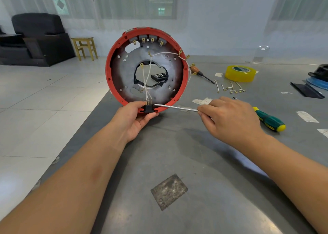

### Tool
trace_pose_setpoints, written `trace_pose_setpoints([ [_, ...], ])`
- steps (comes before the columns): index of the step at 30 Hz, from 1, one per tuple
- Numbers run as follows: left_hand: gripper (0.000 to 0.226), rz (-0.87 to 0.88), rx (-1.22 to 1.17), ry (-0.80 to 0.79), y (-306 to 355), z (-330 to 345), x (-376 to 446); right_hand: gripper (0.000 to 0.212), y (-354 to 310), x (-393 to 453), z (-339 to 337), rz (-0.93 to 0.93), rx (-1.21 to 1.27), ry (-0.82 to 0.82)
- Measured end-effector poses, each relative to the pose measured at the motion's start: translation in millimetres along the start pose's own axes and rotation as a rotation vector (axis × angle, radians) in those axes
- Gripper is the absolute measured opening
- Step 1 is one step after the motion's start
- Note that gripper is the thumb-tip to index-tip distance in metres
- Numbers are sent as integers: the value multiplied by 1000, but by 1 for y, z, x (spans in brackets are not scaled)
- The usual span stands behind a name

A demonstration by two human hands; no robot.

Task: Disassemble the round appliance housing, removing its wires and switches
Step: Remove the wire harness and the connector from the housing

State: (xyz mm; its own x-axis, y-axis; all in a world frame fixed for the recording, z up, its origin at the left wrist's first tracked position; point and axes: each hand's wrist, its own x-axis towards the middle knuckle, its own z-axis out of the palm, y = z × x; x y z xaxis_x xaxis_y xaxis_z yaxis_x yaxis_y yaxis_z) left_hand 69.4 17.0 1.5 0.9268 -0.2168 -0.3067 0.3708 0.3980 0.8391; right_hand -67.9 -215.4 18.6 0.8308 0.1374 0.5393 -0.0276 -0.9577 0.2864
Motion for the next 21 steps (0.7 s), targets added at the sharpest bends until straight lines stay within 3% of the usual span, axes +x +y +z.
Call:
trace_pose_setpoints([
  [21, 16, -4, -44, -11, -2, 2, -4, 32, -7, -7, 12, 51, 133, 69],
])
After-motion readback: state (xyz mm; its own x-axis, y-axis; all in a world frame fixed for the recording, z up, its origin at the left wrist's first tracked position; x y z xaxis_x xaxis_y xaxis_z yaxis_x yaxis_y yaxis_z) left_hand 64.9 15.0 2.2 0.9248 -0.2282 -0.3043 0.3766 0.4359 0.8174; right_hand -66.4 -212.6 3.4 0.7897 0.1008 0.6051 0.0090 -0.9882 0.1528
